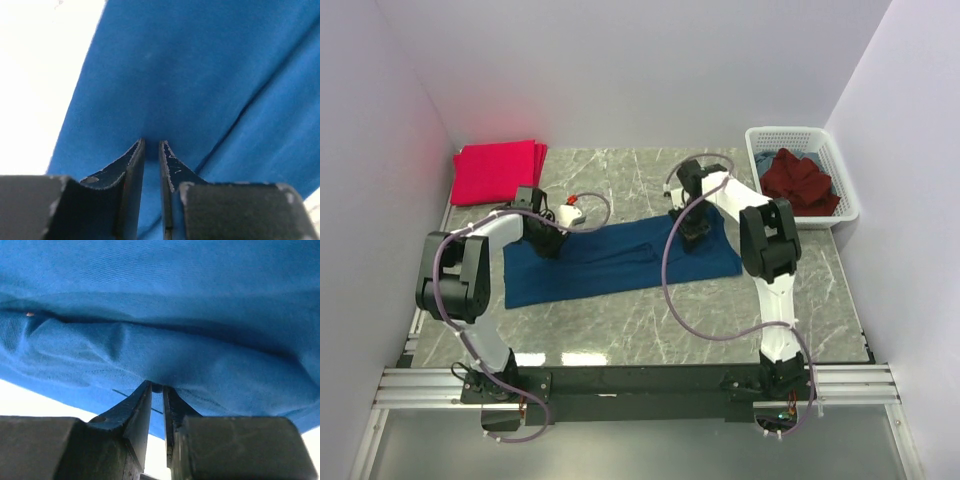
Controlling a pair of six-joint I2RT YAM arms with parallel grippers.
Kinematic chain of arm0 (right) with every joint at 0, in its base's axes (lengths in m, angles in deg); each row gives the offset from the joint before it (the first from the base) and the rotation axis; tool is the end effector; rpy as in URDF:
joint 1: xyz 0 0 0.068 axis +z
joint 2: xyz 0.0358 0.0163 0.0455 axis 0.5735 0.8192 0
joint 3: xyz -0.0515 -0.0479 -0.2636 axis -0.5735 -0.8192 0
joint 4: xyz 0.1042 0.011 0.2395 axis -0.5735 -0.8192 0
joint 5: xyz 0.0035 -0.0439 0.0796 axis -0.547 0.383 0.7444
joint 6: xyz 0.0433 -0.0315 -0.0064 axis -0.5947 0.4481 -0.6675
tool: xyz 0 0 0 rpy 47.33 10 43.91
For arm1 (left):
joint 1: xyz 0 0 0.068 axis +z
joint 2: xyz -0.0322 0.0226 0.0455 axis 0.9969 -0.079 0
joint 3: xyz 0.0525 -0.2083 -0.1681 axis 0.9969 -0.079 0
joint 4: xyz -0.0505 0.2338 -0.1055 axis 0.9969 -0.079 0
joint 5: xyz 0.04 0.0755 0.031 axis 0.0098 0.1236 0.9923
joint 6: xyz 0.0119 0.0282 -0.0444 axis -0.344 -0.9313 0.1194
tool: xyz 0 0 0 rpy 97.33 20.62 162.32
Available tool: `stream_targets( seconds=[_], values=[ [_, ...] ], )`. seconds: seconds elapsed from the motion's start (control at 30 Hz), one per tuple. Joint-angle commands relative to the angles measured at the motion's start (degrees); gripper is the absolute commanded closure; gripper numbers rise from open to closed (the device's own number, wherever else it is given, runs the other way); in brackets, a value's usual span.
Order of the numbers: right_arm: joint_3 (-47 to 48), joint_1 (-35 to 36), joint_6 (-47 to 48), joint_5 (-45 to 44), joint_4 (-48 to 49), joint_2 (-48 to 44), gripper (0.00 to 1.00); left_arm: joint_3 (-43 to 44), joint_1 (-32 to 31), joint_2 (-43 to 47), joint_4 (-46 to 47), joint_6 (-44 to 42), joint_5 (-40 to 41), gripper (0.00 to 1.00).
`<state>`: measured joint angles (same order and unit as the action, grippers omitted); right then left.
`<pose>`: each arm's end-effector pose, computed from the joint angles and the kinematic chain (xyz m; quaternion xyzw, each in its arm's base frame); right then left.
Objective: Fold and stack the t-shirts
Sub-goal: Fold the tshirt
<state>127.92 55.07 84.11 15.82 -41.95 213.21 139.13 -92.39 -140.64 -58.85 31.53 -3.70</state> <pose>0.4015 0.1560 0.1587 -0.2532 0.9585 0.1279 0.0280 0.3343 -0.0525 0.1616 0.4121 0.8752 -0.1038 0.2310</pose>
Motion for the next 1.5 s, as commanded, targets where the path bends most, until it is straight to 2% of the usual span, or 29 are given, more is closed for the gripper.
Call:
stream_targets(
  seconds=[0.0, 0.1, 0.13, 0.2, 0.27, 0.33, 0.4, 0.5, 0.57, 0.7, 0.9, 1.1, 1.27, 1.37, 1.47],
  values=[
    [8.62, -0.39, 4.07, -10.71, 1.18, 5.77, 0.78, -5.86, 0.06, 1.14, -1.43, -6.51, 4.74, 0.77],
    [19.86, -0.21, 4.95, -13.78, -1.01, 11.04, 0.78, -11.74, -0.29, 5.70, -1.25, -9.59, 4.65, 0.77],
    [26.77, -0.13, 5.39, -14.15, -2.33, 14.36, 0.78, -13.08, -0.99, 8.33, -1.69, -10.47, 4.22, 0.77],
    [32.87, 0.49, 6.27, -16.15, -2.08, 17.28, 0.78, -16.58, -2.39, 11.24, -4.06, -12.23, 3.52, 0.77],
    [36.84, 1.10, 7.33, -17.14, 1.42, 18.79, 0.78, -18.71, -7.04, 15.72, -5.03, -12.15, 2.99, 0.76],
    [34.85, 1.37, 7.33, -17.93, 7.29, 16.34, 0.77, -21.00, -13.95, 18.79, -4.60, -8.83, 3.25, 0.77],
    [32.56, 0.93, 6.29, -18.37, 10.04, 13.88, 0.76, -20.31, -16.98, 19.51, -4.86, -4.52, 2.37, 0.76],
    [28.87, -1.00, 5.23, -16.70, 11.63, 7.82, 0.74, -16.63, -17.43, 18.20, -5.21, -0.73, 3.50, 0.75],
    [25.09, -2.66, 5.13, -15.31, 12.60, 2.63, 0.74, -14.33, -15.42, 17.23, -5.56, -0.03, 3.78, 0.73],
    [22.27, -4.87, 3.82, -10.39, 10.68, -3.53, 0.69, -6.43, -13.73, 17.84, -9.77, -1.60, -1.21, 0.68],
    [22.18, -6.45, -1.09, -1.60, 3.64, -6.35, 0.68, -5.70, -22.43, 19.25, -11.36, -3.63, 0.08, 0.67],
    [16.31, -8.47, -4.09, 6.85, 0.39, -9.25, 0.68, -6.23, -30.52, 14.34, -10.22, -1.26, 3.60, 0.70],
    [8.57, -9.97, -3.83, 6.68, 2.67, -12.58, 0.68, -7.02, -35.34, 8.20, -9.78, 0.59, 6.50, 0.73],
    [7.15, -11.55, -4.01, 7.20, 2.85, -12.86, 0.69, -7.82, -38.50, 4.24, -9.78, 1.64, 7.82, 0.76],
    [7.41, -13.30, -4.18, 7.82, 2.32, -11.81, 0.69, -7.21, -41.76, 0.81, -9.96, 4.10, 5.64, 0.78]
  ],
)
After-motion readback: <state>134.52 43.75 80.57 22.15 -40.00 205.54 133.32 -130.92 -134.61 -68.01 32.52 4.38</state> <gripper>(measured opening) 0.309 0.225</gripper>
